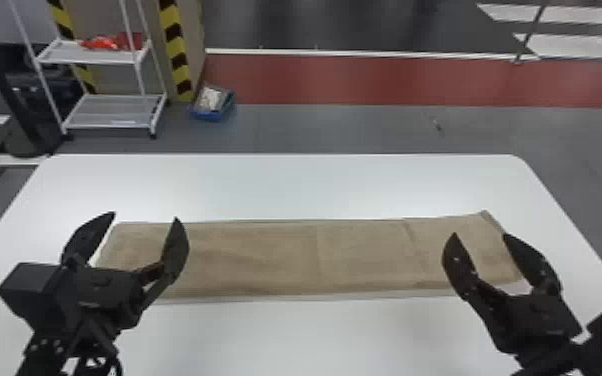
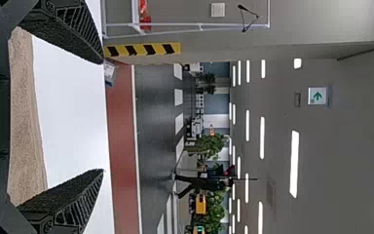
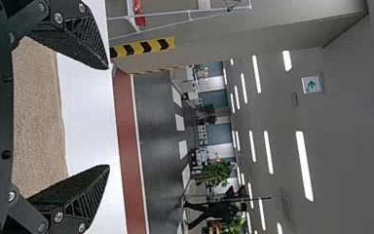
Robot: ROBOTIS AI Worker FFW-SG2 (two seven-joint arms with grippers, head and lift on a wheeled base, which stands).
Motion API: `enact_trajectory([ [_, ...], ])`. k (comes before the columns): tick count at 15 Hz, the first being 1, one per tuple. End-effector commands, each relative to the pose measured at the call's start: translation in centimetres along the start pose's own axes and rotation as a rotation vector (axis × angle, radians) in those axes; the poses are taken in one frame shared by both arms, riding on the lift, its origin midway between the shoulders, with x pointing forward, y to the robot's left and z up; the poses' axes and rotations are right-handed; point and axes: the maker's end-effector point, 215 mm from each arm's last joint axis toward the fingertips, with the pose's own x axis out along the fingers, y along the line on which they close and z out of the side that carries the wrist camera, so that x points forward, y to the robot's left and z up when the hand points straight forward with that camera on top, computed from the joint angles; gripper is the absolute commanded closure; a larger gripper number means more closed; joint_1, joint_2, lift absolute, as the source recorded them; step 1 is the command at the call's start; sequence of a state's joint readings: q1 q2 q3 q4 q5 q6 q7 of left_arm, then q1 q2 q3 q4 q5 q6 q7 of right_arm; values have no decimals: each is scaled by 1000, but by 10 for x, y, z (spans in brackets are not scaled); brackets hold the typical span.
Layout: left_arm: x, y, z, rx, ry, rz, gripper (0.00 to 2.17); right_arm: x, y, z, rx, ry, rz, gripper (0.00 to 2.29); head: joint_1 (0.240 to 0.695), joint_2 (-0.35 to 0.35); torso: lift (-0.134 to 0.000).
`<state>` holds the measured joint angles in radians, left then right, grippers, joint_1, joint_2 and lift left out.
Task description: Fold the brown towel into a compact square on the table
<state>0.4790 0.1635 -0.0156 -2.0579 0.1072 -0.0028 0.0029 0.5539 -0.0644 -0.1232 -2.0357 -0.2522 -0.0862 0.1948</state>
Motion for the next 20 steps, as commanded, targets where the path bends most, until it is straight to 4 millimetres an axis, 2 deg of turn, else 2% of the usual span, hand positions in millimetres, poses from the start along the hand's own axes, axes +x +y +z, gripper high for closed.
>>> enact_trajectory([
  [1,0,-2,0,2,-1,-11,93,-1,0,0,2,-1,-1,184,695,-39,-123],
  [13,1,-2,-1,7,3,-13,100,-5,0,6,-6,-14,0,184,695,-45,-123],
  [15,4,-1,-16,11,38,-19,154,-5,0,5,-8,-12,1,184,695,-45,-123],
  [18,14,7,-50,-1,107,-14,208,-4,0,1,-14,-4,1,184,695,-44,-123],
  [20,25,17,-80,0,160,12,208,-4,1,-4,-14,4,3,184,695,-38,-123],
])
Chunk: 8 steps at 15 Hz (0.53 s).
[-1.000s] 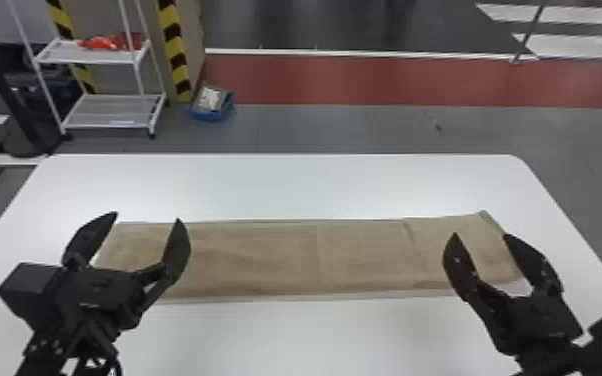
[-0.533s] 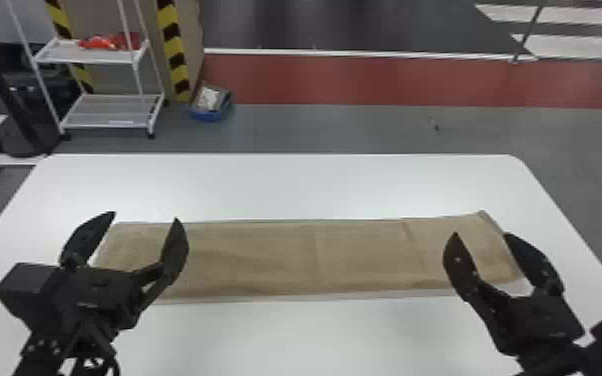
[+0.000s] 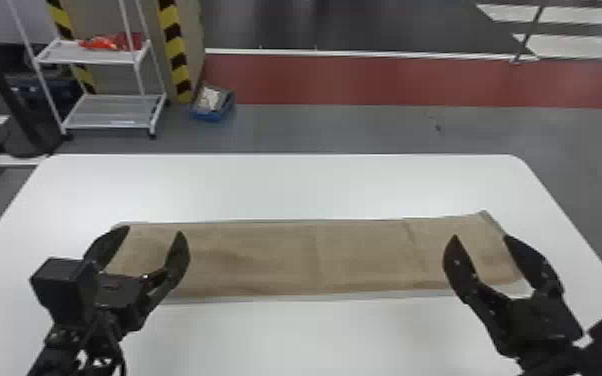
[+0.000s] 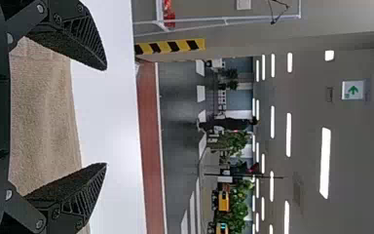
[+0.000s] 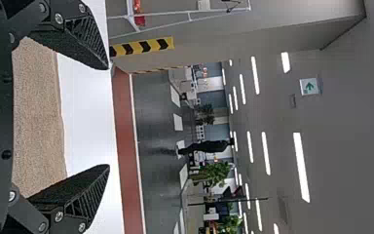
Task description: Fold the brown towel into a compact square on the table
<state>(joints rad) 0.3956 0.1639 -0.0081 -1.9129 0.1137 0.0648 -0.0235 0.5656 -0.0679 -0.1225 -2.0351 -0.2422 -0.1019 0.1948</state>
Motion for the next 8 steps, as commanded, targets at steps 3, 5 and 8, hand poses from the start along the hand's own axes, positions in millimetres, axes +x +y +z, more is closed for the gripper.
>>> enact_trajectory([
  [3,20,16,-32,-3,58,31,211,0,0,-8,-1,14,1,184,695,-15,-123],
  [5,24,28,-38,-10,67,66,215,-1,0,-10,-1,17,2,184,695,-8,-123],
  [8,23,53,-36,-15,63,110,215,-1,0,-10,-1,16,0,184,695,16,-123],
])
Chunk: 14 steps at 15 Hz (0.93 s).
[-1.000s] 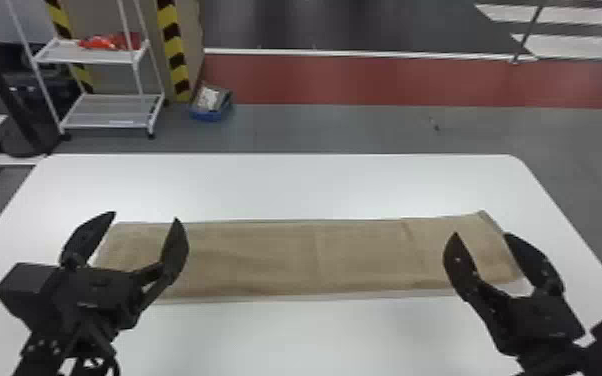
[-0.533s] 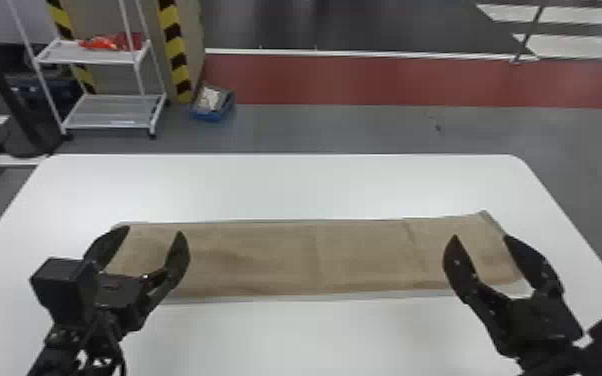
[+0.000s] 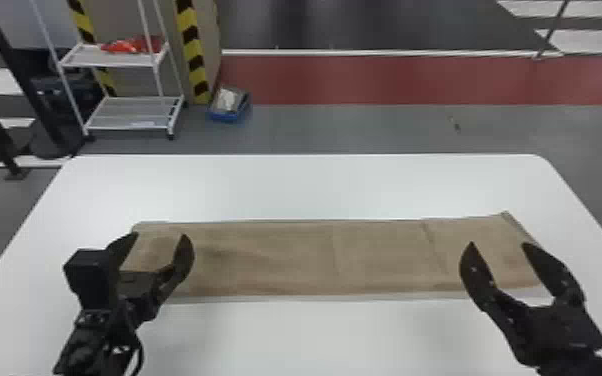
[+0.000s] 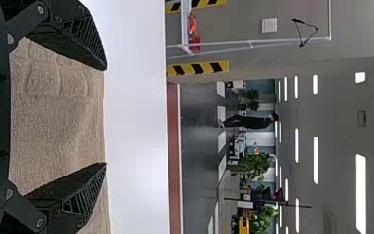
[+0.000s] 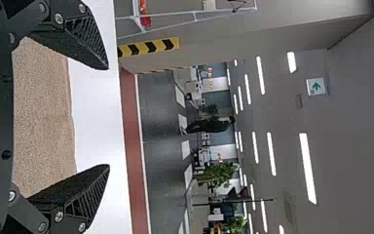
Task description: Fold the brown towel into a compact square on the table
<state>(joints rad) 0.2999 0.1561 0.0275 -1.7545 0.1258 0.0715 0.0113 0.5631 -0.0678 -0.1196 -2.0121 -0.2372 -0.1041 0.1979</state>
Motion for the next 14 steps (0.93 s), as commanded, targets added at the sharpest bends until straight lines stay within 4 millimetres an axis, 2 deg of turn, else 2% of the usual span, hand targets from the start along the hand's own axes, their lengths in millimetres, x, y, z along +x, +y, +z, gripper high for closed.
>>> enact_trajectory([
  [1,0,20,2,-8,-3,26,215,0,0,0,-1,-3,0,188,695,22,-123],
  [3,-1,39,-9,-28,37,34,215,2,0,-3,0,2,0,188,695,38,-123],
  [6,-5,53,-31,-30,104,39,218,3,3,-1,2,-4,5,188,695,75,-123],
  [7,-6,58,-35,-30,111,46,289,3,4,-2,3,-3,7,188,695,81,-123],
  [8,-6,60,-37,-31,115,50,356,3,5,-1,4,-6,8,188,695,88,-123],
  [11,-5,64,-39,-32,124,58,360,2,6,3,0,-23,17,188,695,107,-123],
  [12,-4,64,-46,-36,155,57,360,2,6,3,-1,-26,18,188,695,113,-123],
  [14,-4,64,-50,-39,169,59,360,-2,9,14,-14,-68,36,188,695,114,-123],
])
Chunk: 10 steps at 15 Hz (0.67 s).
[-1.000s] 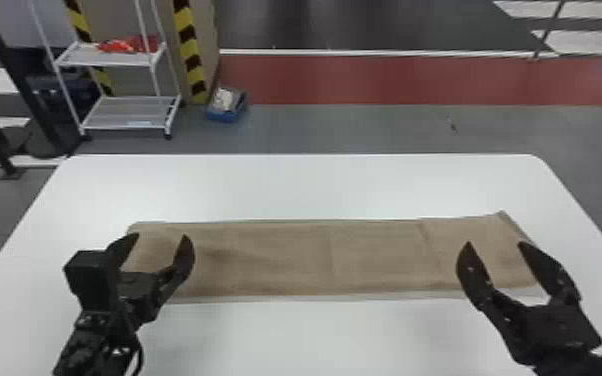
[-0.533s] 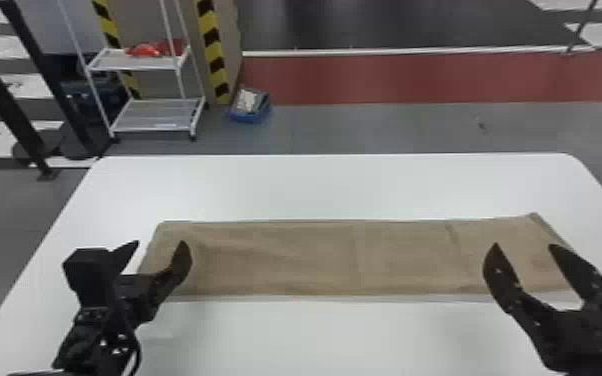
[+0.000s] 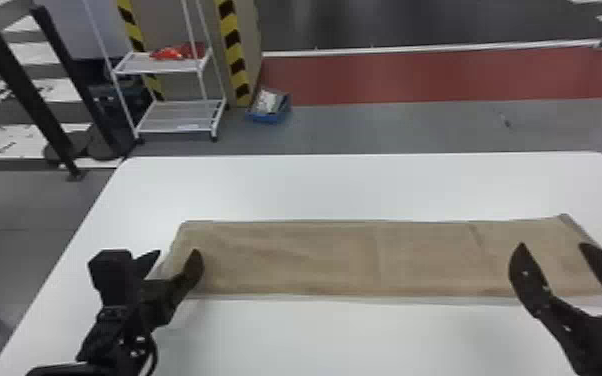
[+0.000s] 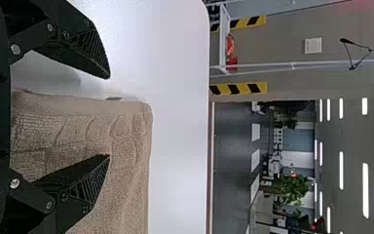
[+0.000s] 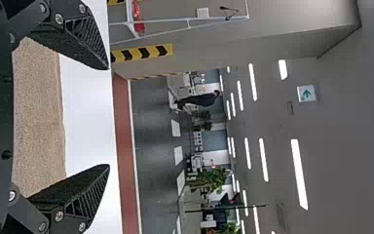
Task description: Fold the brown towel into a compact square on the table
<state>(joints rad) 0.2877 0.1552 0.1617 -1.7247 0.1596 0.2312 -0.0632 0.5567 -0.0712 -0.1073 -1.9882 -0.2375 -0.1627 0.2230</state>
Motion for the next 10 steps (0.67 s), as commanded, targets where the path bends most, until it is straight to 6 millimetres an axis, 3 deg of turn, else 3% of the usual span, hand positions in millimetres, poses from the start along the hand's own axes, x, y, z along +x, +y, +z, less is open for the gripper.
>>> enact_trajectory([
  [1,1,0,-4,2,15,1,360,-3,3,10,-12,-36,20,188,695,115,-123],
  [3,1,0,-3,2,15,0,427,-3,4,14,-16,-47,22,188,695,119,-123],
  [5,0,-2,-1,1,12,-3,805,-3,4,13,-16,-47,24,188,695,119,-123],
  [6,0,-3,-1,1,13,-3,1160,-3,4,14,-15,-49,24,188,695,118,-123],
  [7,-1,-2,-4,-2,26,-3,1676,-3,4,14,-16,-47,25,188,695,118,-123],
  [8,-1,-1,-8,-6,43,8,1980,-3,4,14,-16,-49,25,188,695,117,-123],
  [10,-2,-5,-14,-6,71,-8,1983,-3,4,14,-13,-48,24,188,695,118,-123],
])
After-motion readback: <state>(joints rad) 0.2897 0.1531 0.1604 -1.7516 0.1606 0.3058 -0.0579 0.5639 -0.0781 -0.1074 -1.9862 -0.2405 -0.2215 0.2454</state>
